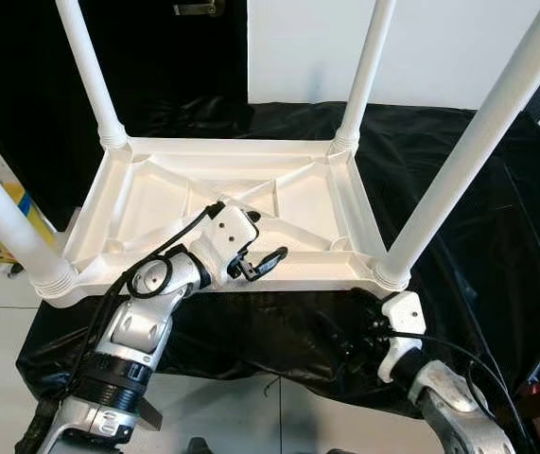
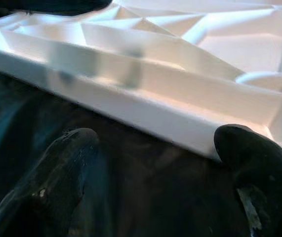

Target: Building children table

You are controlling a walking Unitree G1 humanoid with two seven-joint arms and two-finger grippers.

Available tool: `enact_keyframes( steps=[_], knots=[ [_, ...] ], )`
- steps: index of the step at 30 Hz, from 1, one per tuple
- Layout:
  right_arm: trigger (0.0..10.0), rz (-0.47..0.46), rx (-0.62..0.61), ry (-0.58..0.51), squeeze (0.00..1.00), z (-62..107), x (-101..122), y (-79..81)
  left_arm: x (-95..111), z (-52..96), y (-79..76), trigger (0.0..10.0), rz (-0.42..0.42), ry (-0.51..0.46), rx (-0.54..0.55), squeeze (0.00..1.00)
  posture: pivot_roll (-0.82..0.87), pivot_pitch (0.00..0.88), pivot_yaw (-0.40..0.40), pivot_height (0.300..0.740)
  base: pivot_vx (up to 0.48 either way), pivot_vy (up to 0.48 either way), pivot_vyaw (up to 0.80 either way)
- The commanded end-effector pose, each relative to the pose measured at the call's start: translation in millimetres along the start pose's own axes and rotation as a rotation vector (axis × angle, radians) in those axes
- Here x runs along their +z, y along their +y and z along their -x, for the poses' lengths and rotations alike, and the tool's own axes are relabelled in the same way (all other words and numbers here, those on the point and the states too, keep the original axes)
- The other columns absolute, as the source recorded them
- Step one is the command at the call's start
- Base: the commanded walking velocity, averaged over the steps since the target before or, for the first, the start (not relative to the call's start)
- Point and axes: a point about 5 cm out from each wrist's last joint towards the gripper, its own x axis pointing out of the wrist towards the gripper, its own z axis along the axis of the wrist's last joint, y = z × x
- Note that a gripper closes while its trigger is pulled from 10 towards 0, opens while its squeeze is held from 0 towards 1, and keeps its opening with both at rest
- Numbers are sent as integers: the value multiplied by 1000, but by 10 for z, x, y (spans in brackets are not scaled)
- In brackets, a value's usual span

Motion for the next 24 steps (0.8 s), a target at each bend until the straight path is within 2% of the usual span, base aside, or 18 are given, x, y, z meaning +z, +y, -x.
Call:
enact_keyframes(
  steps=[1, 3, 5, 6, 8, 10, 15, 17, 21, 22, 24],
  knots=[
    [10000, 3, -35, -29, 0, -136, 34, -59, -19, 1, 13, 10000, 3, -2, -3, 0, 18, 47, -45, 740, 0, 0, 0],
    [10000, -4, -54, -56, 0, -233, 68, -59, -22, 10, 14, 10000, 3, 0, -1, 0, 23, 49, -45, 740, 0, 0, 0],
    [10000, -4, -54, -56, 0, -233, 68, -59, -22, 10, 14, 10000, 3, 0, -1, 0, 23, 49, -45, 740, 0, 0, 0],
    [10000, -14, -84, -82, 0, -316, 97, -55, -24, 19, 7, 10000, 6, 1, 1, 0, 31, 52, -48, 740, 0, 0, 0],
    [10000, -20, -97, -91, 0, -347, 107, -54, -25, 23, 4, 10000, 7, 2, 1, 0, 31, 52, -48, 740, 0, 0, 0],
    [10000, -31, -168, -118, 0, -410, 129, -70, 6, 40, -12, 10000, 57, -32, 16, 0, 36, 53, -50, 740, 0, 0, 0],
    [10000, -34, -230, -137, 0, -441, 141, -93, 35, 49, -28, 10000, 96, -60, 27, 0, 39, 53, -50, 740, 0, 0, 0],
    [10000, -32, -311, -161, 0, -456, 154, -154, 54, 37, -77, 10000, 126, -82, 27, 0, 38, 55, -48, 740, 0, 0, 0],
    [10000, -29, -350, -169, 0, -455, 157, -188, 57, 28, -107, 10000, 135, -87, 23, 0, 38, 55, -48, 740, 0, 0, 0],
    [10000, -11, -446, -172, 0, -405, 149, -304, 72, 1, -162, 10000, 152, -97, 18, 0, 36, 55, -54, 740, 0, 0, 0],
    [10000, -5, -471, -170, 0, -385, 144, -339, 78, -7, -176, 10000, 157, -101, 18, 0, 36, 55, -54, 740, 0, 0, 0]
  ],
)
